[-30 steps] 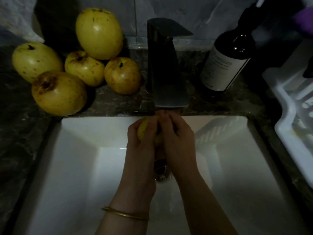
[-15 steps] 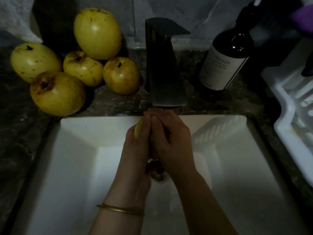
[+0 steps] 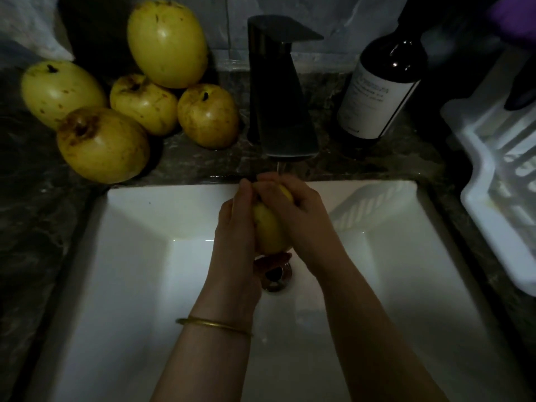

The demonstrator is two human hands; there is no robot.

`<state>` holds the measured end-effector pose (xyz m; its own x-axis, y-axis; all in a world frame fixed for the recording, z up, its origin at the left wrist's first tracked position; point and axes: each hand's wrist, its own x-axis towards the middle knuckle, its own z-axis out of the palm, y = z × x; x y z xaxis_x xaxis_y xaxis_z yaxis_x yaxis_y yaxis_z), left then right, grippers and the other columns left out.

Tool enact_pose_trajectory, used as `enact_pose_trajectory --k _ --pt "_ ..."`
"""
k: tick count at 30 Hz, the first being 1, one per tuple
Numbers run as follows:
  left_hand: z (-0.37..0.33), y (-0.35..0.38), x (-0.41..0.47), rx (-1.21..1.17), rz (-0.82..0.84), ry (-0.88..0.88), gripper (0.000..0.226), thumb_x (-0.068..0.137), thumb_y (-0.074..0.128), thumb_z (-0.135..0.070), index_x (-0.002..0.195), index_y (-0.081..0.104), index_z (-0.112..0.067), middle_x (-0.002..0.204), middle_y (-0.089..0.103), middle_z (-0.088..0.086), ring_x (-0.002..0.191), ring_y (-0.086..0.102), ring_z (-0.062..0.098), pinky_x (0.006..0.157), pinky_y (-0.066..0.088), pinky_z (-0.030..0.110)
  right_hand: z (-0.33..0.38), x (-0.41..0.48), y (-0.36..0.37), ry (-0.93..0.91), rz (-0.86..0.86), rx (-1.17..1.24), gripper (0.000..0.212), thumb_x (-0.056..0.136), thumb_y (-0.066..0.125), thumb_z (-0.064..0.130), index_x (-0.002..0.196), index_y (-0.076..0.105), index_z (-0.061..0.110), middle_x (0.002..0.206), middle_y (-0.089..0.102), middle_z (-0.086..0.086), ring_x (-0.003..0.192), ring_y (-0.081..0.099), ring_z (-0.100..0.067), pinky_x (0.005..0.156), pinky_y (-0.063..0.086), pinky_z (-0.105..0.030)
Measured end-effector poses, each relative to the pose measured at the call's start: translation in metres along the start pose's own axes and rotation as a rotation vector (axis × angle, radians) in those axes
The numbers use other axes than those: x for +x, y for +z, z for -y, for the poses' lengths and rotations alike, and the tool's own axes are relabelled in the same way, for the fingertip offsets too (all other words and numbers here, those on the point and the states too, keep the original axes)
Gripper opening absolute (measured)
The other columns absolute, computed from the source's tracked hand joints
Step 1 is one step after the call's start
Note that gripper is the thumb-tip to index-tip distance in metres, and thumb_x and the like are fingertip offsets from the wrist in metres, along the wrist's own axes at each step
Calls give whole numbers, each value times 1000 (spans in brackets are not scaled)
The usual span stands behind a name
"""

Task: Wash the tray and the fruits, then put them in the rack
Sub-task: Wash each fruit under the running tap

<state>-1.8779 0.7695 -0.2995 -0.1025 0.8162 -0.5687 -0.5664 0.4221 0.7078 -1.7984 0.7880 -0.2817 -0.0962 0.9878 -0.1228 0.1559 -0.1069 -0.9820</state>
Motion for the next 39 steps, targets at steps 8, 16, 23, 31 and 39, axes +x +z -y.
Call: enact_pose_trajectory --k 8,16,23,31,39 --pt "6 5 4 90 69 59 45 85 58 -48 125 50 -28 114 59 1 84 61 16 46 53 26 10 9 -9 153 -82 83 26 95 51 38 71 60 30 71 57 13 68 54 -1 64 45 -21" --pt "2 11 0 210 -49 157 41 96 34 -52 126 50 -28 113 56 2 82 55 13 50 46 24 -1 -2 2 116 -208 145 27 92 53 28 66 59 30 70 58 10 75 56 -11 74 48 -32" --pt "8 3 -1 4 80 87 60 80 48 -68 128 50 -32 125 60 2 108 61 24 75 55 40 -3 -1 8 -63 -281 166 16 89 58 23 80 65 33 88 64 4 90 61 -17 81 53 -40" --pt "2 -1 3 -118 219 -1 36 88 51 -48 104 64 -18 92 73 2 83 71 16 67 58 31 -3 -3 8 -310 -273 -13 18 83 52 35 89 66 25 94 67 -1 91 62 -17 80 52 -40" --pt "6 6 -7 335 63 571 46 51 63 -49 97 54 -46 103 57 -29 94 57 -3 71 52 12 8 -5 -17 398 5 464 25 87 57 44 106 61 28 109 66 -7 98 64 -27 82 55 -44"
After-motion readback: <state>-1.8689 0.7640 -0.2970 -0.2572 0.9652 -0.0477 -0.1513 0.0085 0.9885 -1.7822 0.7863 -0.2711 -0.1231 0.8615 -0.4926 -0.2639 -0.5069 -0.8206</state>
